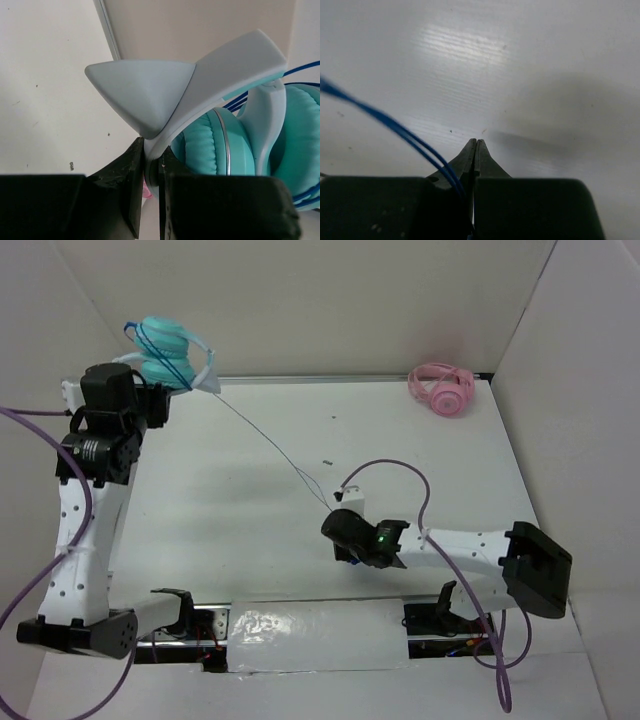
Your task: Wrap the headphones
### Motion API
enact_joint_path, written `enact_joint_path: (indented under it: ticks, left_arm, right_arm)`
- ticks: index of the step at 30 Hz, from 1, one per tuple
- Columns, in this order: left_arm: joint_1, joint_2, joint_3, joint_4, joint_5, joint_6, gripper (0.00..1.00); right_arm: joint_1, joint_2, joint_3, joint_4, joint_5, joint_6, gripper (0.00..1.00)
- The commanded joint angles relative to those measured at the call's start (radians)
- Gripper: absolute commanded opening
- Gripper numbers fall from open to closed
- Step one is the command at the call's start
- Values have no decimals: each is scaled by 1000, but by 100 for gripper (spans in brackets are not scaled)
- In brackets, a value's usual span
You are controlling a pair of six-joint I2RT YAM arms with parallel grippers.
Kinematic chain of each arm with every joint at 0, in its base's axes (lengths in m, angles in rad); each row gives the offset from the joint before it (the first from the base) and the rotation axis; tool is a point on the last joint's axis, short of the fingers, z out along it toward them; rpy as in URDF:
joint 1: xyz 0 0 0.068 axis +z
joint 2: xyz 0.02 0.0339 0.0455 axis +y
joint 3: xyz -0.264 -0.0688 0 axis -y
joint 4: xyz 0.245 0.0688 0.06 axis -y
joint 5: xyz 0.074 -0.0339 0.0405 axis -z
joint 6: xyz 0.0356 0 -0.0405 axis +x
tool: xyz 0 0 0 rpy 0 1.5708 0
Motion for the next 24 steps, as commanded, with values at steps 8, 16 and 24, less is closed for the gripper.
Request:
enact_joint_path:
  ticks: [8, 16, 24]
  left_arm:
    - [22, -37, 22, 104, -29, 43, 0]
    - [25, 183, 73, 74, -101, 103, 0]
    - [2, 365, -21, 48, -101, 60, 0]
  right_arm:
    - [95, -89, 18, 217, -122, -256, 0]
    - [314, -230, 134, 52, 70, -291, 0]
    - [347, -433, 285, 128, 165, -573, 0]
